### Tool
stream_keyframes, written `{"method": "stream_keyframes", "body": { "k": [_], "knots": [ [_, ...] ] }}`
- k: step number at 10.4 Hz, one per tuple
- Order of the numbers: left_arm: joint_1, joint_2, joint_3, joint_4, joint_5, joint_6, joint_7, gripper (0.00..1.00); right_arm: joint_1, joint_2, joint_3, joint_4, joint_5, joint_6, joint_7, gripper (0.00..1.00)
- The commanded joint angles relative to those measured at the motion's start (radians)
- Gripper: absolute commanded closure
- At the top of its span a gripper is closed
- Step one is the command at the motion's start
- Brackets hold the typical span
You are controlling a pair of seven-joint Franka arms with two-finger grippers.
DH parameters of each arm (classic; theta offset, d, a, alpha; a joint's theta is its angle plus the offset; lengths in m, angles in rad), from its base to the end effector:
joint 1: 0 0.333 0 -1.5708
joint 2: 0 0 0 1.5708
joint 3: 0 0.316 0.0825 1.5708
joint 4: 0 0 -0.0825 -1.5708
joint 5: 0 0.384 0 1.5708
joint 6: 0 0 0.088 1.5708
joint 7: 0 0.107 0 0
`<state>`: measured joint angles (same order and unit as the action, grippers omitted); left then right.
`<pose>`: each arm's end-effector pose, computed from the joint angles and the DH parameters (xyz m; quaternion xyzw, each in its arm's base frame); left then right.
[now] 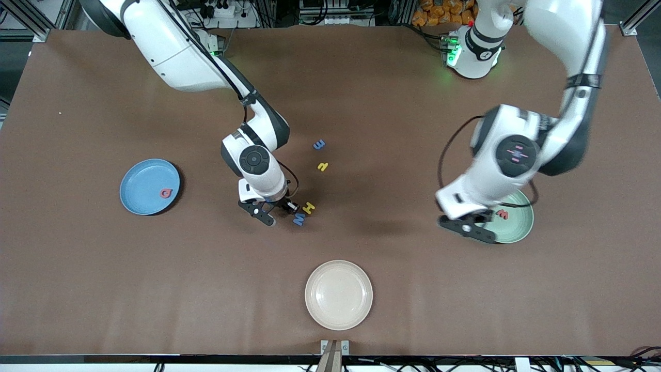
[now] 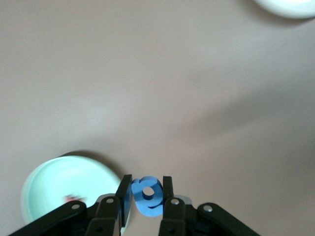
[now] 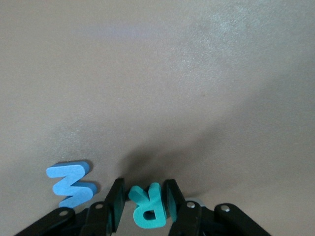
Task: Sort uppercase to blue plate, lowercase to green plate
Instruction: 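Drop the R on the blue plate while the left gripper drops letter on green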
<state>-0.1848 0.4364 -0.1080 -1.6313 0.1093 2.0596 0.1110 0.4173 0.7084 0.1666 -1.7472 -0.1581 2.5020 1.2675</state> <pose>0.6478 -0.1805 0.3678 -0.9750 0.2208 0.0002 0.0255 0.5632 0.3619 0.1772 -0.9546 0.2963 -0.0144 0.0267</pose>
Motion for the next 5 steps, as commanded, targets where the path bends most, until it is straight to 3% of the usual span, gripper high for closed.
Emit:
{"method": "stream_keyframes", "body": {
  "k": [1, 3, 5],
  "knots": [
    [0.098, 0.022, 0.014, -0.054, 0.006, -0.004, 0.127, 1.00, -0.002, 0.002, 0.008, -0.006, -0.018, 0.000, 0.012, 0.81],
    [0.129, 0.065, 0.066, -0.068, 0.006, 0.007, 0.134, 1.00, -0.002, 0.002, 0.010, -0.006, -0.018, 0.000, 0.007, 0.84],
    [0.178, 0.114, 0.065, -0.076, -0.028, 0.045, 0.133, 1.00, -0.009, 0.000, 0.008, -0.006, -0.023, -0.002, 0.000, 0.84]
  ]
}}
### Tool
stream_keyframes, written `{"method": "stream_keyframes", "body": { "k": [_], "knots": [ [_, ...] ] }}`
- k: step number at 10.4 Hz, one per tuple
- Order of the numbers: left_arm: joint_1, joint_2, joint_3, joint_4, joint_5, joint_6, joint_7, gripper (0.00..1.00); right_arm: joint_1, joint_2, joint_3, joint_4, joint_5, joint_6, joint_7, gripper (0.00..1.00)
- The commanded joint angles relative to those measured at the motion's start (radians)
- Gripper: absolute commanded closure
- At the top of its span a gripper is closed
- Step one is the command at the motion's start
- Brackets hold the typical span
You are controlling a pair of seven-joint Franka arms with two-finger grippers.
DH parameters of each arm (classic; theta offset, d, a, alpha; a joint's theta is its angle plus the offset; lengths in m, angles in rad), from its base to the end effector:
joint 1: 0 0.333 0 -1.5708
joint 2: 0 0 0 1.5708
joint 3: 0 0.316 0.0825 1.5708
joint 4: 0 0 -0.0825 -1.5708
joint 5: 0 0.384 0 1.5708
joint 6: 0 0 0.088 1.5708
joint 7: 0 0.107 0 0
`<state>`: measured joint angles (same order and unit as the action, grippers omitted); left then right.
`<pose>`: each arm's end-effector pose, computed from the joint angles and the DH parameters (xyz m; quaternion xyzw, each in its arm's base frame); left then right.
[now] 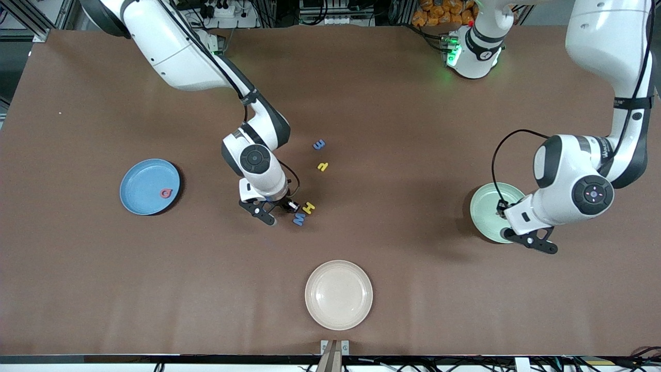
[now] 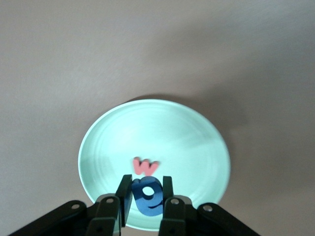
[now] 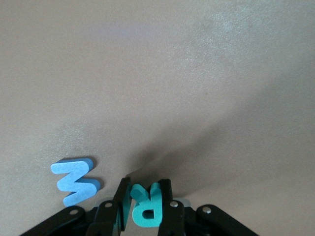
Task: Sort uppercase to blue plate, lowercase to green plate
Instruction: 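Drop the R on the blue plate while the left gripper drops letter on green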
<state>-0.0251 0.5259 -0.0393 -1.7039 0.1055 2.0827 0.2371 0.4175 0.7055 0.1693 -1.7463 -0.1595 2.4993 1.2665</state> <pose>0.6547 -0.0346 0.2766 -0.9810 0.1765 0.0757 0.0275 0.5627 0.3636 0.1794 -0.9552 0.2943 -0.0148 0.0273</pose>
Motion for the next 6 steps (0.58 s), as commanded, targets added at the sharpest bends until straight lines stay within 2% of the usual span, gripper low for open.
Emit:
{"method": "stream_keyframes", "body": {
  "k": [1, 2, 3, 5, 6],
  "knots": [
    [0.022, 0.022, -0.004, -0.016, -0.058, 0.030, 0.008, 0.49, -0.022, -0.001, 0.004, -0.005, -0.022, -0.010, -0.053, 0.86],
    [0.022, 0.010, -0.005, -0.026, -0.070, 0.030, 0.008, 0.00, -0.041, -0.009, 0.001, 0.005, -0.020, -0.075, -0.114, 0.87],
    [0.022, -0.013, -0.005, -0.028, -0.084, 0.021, 0.010, 0.00, -0.058, -0.015, -0.008, 0.027, -0.017, -0.144, -0.175, 0.87],
    [0.007, -0.078, -0.007, -0.022, -0.156, -0.040, -0.010, 0.00, -0.086, -0.037, -0.069, 0.041, 0.001, -0.245, -0.394, 0.87],
    [-0.018, -0.122, -0.008, -0.011, -0.205, -0.082, -0.068, 0.00, -0.098, -0.052, -0.112, 0.039, 0.053, -0.279, -0.523, 0.87]
  ]
}}
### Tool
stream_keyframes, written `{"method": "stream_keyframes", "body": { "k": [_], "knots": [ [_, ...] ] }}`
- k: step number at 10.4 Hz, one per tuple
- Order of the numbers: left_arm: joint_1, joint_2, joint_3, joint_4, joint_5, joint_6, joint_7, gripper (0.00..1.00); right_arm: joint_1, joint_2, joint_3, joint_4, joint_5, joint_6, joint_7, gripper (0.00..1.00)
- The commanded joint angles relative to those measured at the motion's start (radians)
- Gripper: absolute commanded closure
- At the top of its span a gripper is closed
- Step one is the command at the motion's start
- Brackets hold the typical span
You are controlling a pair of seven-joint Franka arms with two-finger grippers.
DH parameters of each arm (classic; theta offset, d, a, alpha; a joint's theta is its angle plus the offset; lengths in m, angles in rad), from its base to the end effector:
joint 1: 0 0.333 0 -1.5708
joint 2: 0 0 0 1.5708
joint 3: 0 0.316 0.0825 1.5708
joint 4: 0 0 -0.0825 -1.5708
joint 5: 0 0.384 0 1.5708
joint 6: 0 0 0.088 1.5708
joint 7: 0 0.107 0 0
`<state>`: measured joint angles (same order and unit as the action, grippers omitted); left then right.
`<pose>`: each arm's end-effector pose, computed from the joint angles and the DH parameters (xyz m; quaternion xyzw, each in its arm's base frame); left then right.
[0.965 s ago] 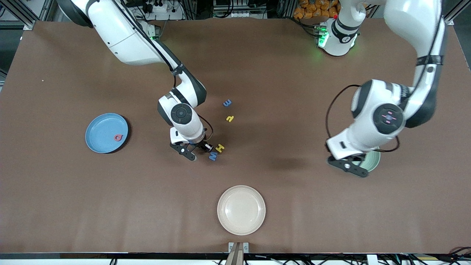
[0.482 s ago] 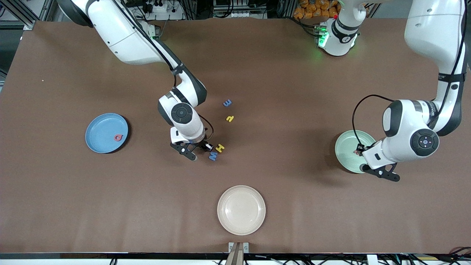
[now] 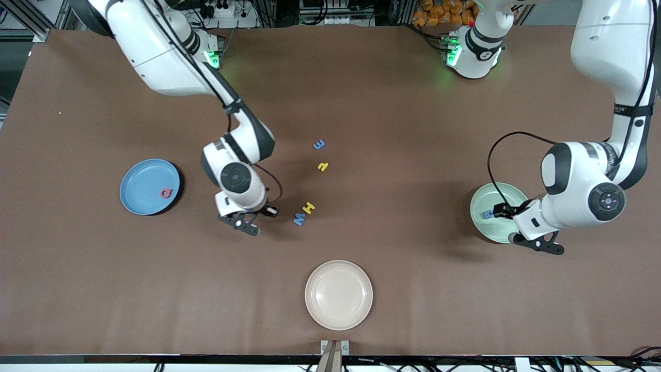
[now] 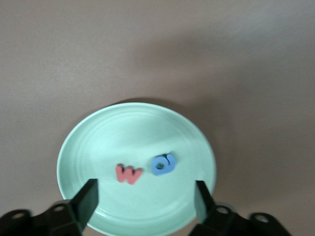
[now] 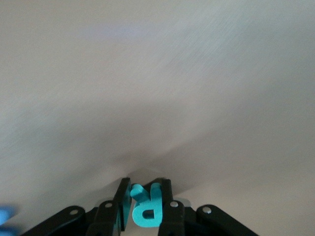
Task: Sort uppercase to blue plate, lowercase to green plate
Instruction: 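Drop the R on the blue plate while the left gripper drops letter on green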
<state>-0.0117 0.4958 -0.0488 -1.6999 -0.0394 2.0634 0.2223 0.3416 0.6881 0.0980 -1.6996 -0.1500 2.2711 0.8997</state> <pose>0.6546 -0.0387 0.2967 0.9892 -0.1281 -0.0634 0.0337 0.6038 0.2736 0.1865 0.9806 -0.1864 -0.0294 0.0524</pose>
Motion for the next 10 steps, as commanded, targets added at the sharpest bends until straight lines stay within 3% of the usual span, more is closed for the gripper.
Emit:
{"method": "stream_keyframes", "body": {
  "k": [1, 2, 4, 6, 7, 8, 9, 10],
  "knots": [
    [-0.077, -0.141, 0.001, -0.009, -0.066, -0.092, -0.148, 0.00, -0.024, -0.054, -0.108, -0.008, 0.084, -0.102, -0.301, 0.86],
    [-0.118, -0.163, 0.001, 0.006, -0.065, -0.123, -0.229, 0.00, -0.024, -0.076, -0.163, -0.008, 0.090, -0.161, -0.449, 0.86],
    [-0.125, -0.171, -0.063, 0.040, -0.066, -0.166, -0.354, 0.00, -0.033, -0.119, -0.245, -0.015, 0.090, -0.270, -0.617, 0.86],
    [-0.154, -0.172, -0.112, 0.043, -0.065, -0.167, -0.502, 0.00, -0.047, -0.143, -0.328, -0.055, 0.090, -0.308, -0.791, 0.85],
    [-0.175, -0.168, -0.138, 0.045, -0.065, -0.166, -0.583, 0.00, -0.052, -0.156, -0.368, -0.111, 0.090, -0.267, -0.842, 0.85],
    [-0.223, -0.157, -0.138, 0.045, -0.053, -0.158, -0.675, 0.00, -0.059, -0.173, -0.380, -0.193, 0.090, -0.181, -0.873, 0.78],
    [-0.266, -0.140, -0.140, 0.048, -0.053, -0.152, -0.737, 0.00, -0.067, -0.191, -0.391, -0.275, 0.090, -0.074, -0.921, 0.78],
    [-0.313, -0.116, -0.138, 0.066, -0.050, -0.146, -0.780, 0.00, -0.069, -0.197, -0.402, -0.297, 0.090, -0.050, -0.938, 0.77]
  ]
}}
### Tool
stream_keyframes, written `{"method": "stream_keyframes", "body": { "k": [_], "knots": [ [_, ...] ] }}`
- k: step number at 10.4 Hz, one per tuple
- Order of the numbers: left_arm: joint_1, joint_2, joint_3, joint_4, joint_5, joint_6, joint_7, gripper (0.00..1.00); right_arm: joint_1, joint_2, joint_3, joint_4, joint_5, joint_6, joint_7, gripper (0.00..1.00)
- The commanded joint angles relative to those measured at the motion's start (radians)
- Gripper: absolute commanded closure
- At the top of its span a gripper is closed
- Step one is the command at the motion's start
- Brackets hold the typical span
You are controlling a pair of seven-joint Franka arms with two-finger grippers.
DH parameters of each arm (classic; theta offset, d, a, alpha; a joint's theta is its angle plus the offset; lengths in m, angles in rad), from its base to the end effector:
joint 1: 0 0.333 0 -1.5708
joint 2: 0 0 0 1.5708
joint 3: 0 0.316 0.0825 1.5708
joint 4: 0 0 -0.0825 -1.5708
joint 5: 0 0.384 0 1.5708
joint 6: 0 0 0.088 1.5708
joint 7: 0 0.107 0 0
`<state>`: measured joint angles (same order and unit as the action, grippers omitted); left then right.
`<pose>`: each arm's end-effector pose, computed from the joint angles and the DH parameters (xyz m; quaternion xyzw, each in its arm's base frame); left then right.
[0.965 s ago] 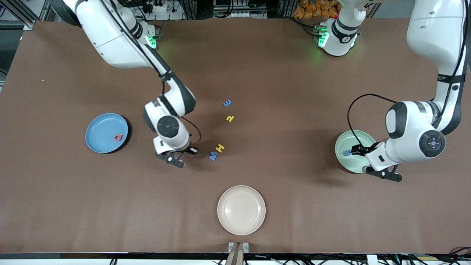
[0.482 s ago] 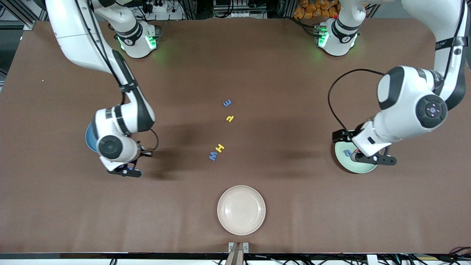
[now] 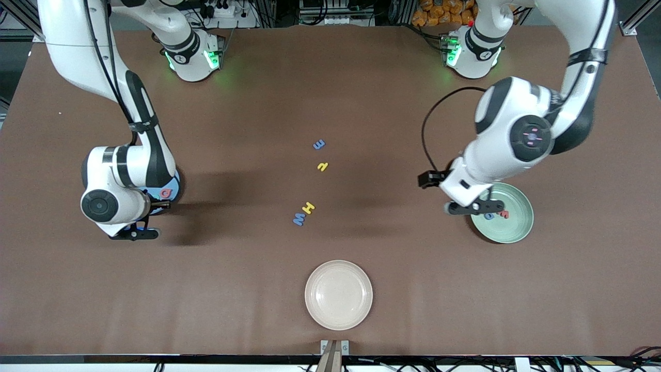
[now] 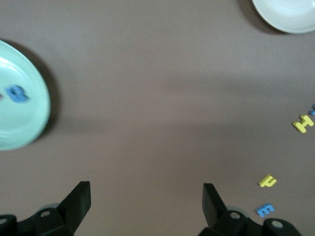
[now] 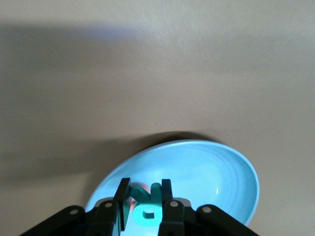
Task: Sort uppercase to blue plate, lowercase to green plate
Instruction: 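Drop the R on the blue plate while the left gripper drops letter on green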
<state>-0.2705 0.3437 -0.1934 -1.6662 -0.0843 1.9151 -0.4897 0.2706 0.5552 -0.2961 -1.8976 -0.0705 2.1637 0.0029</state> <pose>0.5785 -0.2830 0.4036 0.9959 0.0329 -0.0724 0.0432 0.6014 -0.0133 0.2003 0.9852 0.0199 -0.1346 0.1040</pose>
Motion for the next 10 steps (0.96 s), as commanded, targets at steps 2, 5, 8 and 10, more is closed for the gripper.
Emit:
{"method": "stream_keyframes", "body": {
  "k": [2, 5, 8, 10],
  "knots": [
    [-0.122, 0.058, 0.003, 0.033, 0.065, 0.016, -0.169, 0.00, 0.002, -0.064, -0.012, -0.086, 0.044, 0.035, -0.032, 0.40],
    [-0.232, 0.156, 0.002, 0.037, 0.115, 0.128, -0.219, 0.00, 0.009, -0.063, -0.014, 0.001, 0.092, -0.077, -0.003, 0.36],
    [-0.332, 0.234, 0.012, 0.077, 0.130, 0.206, -0.332, 0.00, 0.029, -0.061, 0.043, 0.037, 0.211, -0.070, 0.184, 0.35],
    [-0.404, 0.319, 0.026, 0.156, 0.182, 0.209, -0.323, 0.00, 0.038, -0.060, 0.121, 0.060, 0.265, -0.006, 0.363, 0.35]
  ]
}}
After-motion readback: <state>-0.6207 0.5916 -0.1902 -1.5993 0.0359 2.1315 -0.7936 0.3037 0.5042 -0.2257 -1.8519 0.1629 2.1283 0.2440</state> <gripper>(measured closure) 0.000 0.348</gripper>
